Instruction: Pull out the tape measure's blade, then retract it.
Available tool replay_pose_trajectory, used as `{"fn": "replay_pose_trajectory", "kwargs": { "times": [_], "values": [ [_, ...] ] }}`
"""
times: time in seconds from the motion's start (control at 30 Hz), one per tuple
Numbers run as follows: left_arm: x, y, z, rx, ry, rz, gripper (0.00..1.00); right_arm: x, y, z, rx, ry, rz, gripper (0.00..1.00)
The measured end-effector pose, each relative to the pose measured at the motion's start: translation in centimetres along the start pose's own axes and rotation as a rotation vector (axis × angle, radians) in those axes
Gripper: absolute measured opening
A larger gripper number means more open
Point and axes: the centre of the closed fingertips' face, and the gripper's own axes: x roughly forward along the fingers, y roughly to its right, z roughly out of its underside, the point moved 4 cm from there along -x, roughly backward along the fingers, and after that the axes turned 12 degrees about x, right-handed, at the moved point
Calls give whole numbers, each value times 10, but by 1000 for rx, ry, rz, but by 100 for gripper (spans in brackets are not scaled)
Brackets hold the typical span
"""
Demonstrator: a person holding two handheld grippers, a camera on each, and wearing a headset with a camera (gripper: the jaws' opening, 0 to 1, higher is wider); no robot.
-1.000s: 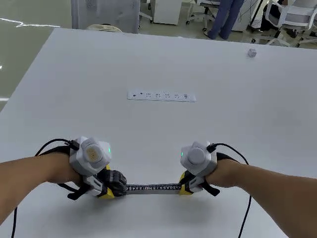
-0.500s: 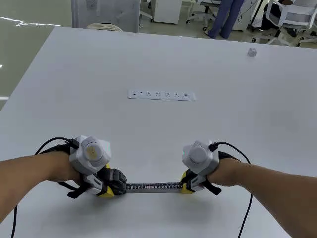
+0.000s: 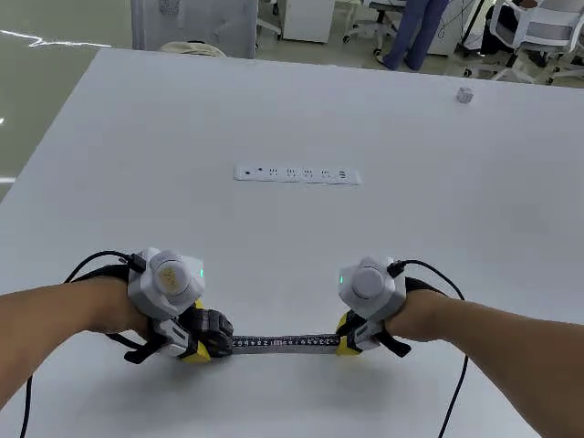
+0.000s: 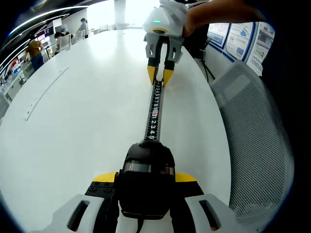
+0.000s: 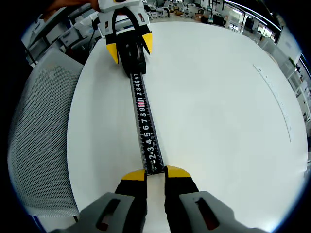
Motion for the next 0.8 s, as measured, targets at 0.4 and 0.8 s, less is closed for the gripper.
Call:
{"fn": "replay_pose_trajectory", "kwargs": {
  "times": [0.4, 0.8],
  "values": [
    [0, 0, 0, -1, 0, -1, 38, -2, 2, 4, 9, -2, 4, 11],
    [0, 0, -1, 5, -6, 1, 37, -3, 2, 6, 16, -7, 4, 11]
  ]
}}
